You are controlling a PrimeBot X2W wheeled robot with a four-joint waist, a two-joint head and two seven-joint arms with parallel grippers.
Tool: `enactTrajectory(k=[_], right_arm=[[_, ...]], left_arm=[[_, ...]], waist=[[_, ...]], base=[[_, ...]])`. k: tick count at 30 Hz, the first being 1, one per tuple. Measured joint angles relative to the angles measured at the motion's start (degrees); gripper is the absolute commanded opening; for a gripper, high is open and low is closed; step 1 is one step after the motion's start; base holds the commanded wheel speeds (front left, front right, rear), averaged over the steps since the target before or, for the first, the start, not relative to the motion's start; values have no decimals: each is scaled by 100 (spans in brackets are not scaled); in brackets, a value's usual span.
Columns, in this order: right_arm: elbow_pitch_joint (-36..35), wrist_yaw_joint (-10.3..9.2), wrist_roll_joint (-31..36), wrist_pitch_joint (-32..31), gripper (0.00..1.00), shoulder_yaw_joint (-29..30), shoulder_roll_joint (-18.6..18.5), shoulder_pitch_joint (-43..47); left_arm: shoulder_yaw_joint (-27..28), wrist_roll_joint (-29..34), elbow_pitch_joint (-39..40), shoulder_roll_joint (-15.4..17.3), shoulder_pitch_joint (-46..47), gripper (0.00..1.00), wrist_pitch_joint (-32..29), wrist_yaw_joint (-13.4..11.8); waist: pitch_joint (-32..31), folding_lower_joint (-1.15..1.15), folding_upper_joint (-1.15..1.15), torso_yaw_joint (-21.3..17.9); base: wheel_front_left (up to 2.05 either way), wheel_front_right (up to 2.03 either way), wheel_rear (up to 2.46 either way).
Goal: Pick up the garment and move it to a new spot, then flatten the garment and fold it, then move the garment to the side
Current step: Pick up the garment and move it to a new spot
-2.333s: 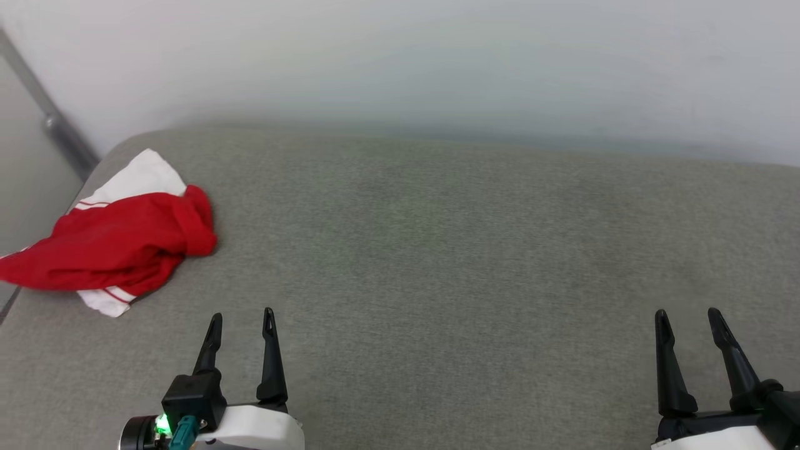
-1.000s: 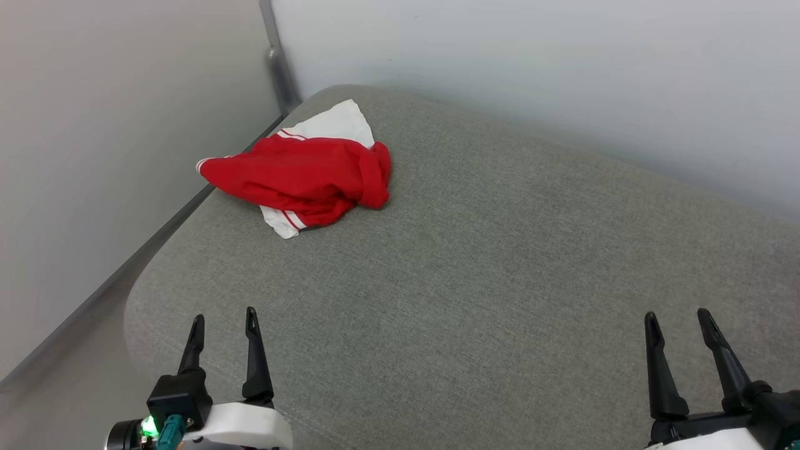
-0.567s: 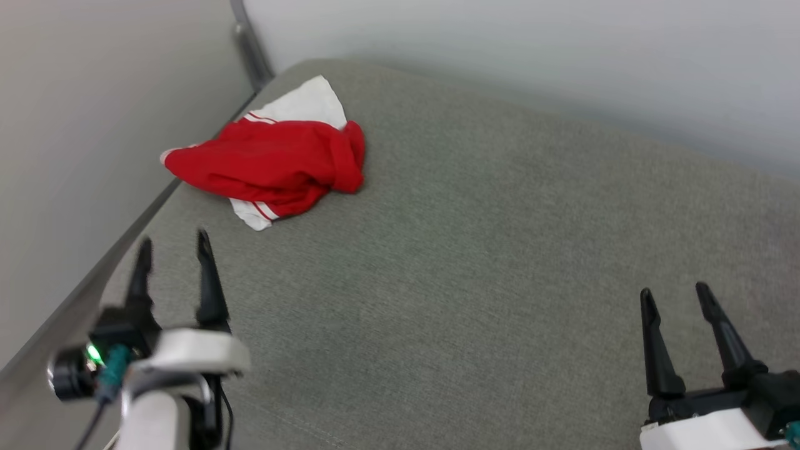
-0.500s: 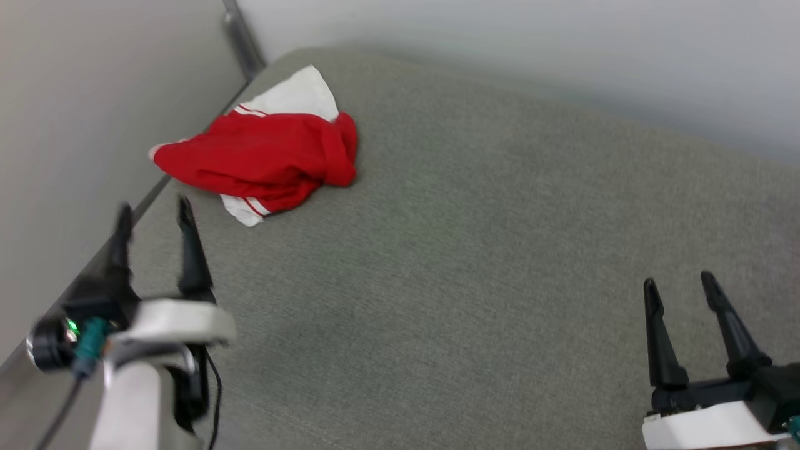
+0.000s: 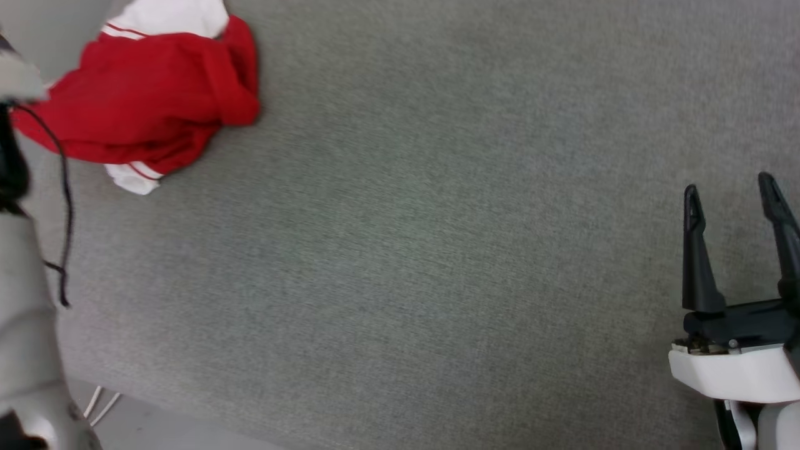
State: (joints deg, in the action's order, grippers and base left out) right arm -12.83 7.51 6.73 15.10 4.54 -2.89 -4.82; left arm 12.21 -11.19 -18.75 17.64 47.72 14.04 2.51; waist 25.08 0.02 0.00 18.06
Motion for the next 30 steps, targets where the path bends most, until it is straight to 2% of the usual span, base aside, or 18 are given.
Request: enactTrajectory(k=[5,13,18,24,27,30], right_arm=[[-278,0,75,0,100,33,0,-144],[-635,0,136,-1,100,-8,0,-231],[-799,0,192,-1,100,-12,0,-279],[-869,0,233,-1,100,-56,-20,-291],[-890,0,233,-1,100,-53,-52,-302],[-892,0,233,-1,100,-45,-63,-338]], left_arm=[[-15,-107,-657,617,1011,100,-568,204],[-403,-592,-1846,1266,1802,100,-2361,457],[-1169,-1526,-2240,1408,1791,100,-3935,490],[-1995,-2900,-2089,1929,1400,100,-5701,489],[-2226,-3441,-1898,2185,1244,100,-6208,489],[-2486,-3688,-1750,2352,1127,100,-6408,488]], waist=[[456,0,0,-241],[950,0,0,-526],[1151,0,0,-605],[1336,-1,0,-670],[1433,-1,0,-718],[1533,-1,0,-760]], base=[[0,0,0],[0,0,0],[0,0,0],[0,0,0],[0,0,0],[0,0,0]])
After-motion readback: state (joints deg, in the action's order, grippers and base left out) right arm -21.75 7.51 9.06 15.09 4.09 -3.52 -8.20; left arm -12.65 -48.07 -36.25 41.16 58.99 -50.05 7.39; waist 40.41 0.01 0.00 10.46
